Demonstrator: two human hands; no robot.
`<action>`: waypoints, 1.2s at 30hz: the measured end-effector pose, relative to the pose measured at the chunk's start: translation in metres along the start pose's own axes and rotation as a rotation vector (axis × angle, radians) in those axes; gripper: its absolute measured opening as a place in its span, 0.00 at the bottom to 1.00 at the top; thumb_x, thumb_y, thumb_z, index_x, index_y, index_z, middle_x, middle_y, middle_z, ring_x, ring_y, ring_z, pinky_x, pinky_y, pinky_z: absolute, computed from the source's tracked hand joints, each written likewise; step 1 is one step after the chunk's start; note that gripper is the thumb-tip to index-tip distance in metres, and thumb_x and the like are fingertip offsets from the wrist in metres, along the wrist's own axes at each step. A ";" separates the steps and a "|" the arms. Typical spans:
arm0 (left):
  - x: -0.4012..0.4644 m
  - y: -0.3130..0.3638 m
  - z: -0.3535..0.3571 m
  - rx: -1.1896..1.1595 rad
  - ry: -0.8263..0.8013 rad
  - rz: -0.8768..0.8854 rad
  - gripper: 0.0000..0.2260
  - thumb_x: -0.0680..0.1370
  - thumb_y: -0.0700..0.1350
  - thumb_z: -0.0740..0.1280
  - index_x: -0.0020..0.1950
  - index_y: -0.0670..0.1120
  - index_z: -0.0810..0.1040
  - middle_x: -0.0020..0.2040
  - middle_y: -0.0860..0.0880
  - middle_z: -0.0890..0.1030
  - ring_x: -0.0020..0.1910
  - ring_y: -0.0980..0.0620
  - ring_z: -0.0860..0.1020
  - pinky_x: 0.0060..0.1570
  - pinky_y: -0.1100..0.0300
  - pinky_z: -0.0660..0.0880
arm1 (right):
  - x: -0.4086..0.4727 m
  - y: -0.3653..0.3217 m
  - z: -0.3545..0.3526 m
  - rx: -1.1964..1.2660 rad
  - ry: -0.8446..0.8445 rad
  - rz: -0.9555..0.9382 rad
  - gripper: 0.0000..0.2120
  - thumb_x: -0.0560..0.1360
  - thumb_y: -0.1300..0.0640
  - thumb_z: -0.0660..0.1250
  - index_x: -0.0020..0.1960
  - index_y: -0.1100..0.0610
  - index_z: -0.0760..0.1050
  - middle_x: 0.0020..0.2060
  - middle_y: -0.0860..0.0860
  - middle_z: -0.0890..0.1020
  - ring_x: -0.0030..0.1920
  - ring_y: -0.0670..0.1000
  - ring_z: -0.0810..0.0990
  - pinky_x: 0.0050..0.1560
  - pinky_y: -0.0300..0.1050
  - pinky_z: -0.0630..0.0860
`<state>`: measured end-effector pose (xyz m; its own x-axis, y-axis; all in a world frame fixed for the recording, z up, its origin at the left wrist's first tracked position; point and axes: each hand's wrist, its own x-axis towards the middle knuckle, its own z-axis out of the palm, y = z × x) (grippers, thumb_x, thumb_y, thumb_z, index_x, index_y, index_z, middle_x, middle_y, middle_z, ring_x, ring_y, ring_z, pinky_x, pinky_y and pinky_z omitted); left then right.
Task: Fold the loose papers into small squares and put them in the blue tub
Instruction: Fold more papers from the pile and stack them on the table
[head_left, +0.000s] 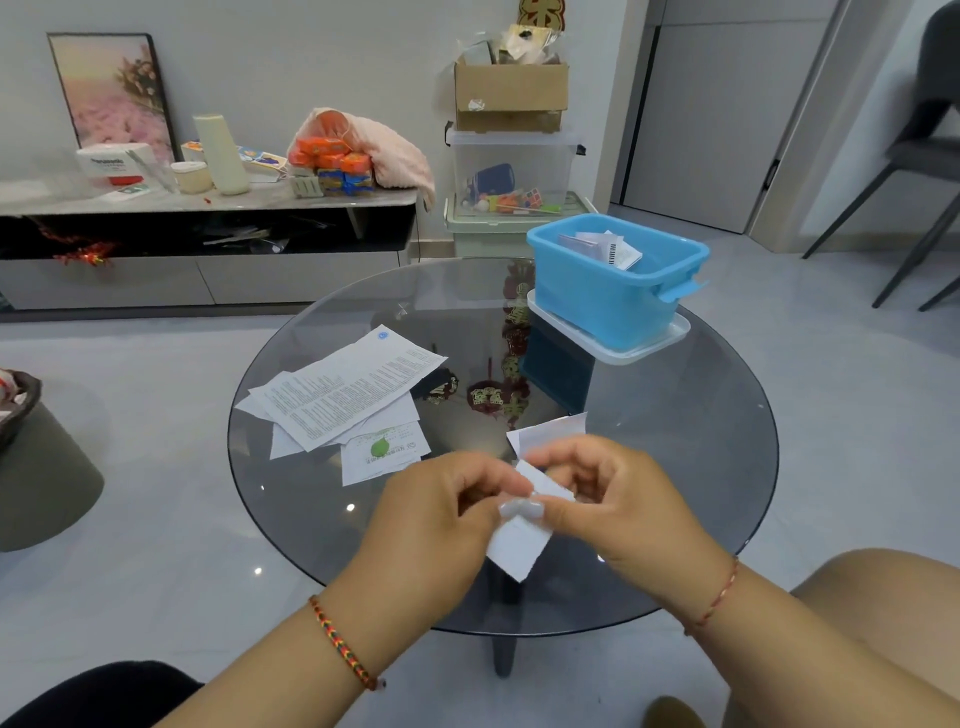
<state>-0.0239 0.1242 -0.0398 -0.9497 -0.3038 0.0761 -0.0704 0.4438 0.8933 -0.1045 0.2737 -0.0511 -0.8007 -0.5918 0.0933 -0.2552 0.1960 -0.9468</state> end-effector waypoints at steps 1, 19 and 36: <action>0.005 0.001 0.000 0.024 -0.013 0.022 0.10 0.73 0.39 0.71 0.41 0.55 0.81 0.37 0.56 0.82 0.36 0.59 0.79 0.37 0.68 0.74 | 0.002 -0.002 -0.003 -0.076 -0.002 -0.005 0.05 0.68 0.56 0.76 0.42 0.53 0.80 0.34 0.55 0.81 0.34 0.49 0.76 0.36 0.42 0.74; 0.112 -0.007 0.033 0.720 -0.056 0.083 0.15 0.73 0.52 0.70 0.57 0.47 0.75 0.54 0.49 0.75 0.54 0.49 0.74 0.54 0.57 0.72 | 0.070 0.032 -0.019 -0.751 0.233 0.233 0.17 0.73 0.52 0.66 0.30 0.51 0.64 0.40 0.50 0.70 0.44 0.52 0.72 0.39 0.42 0.65; 0.104 -0.008 0.031 0.563 -0.193 0.106 0.09 0.76 0.45 0.66 0.54 0.50 0.70 0.46 0.51 0.74 0.44 0.52 0.74 0.41 0.60 0.69 | 0.075 0.025 -0.025 -0.896 -0.077 0.047 0.10 0.78 0.55 0.60 0.59 0.50 0.72 0.50 0.48 0.70 0.56 0.50 0.66 0.55 0.43 0.66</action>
<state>-0.1320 0.1153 -0.0533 -0.9949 -0.0984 0.0234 -0.0728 0.8574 0.5094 -0.1841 0.2541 -0.0596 -0.7906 -0.6122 0.0096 -0.5759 0.7382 -0.3513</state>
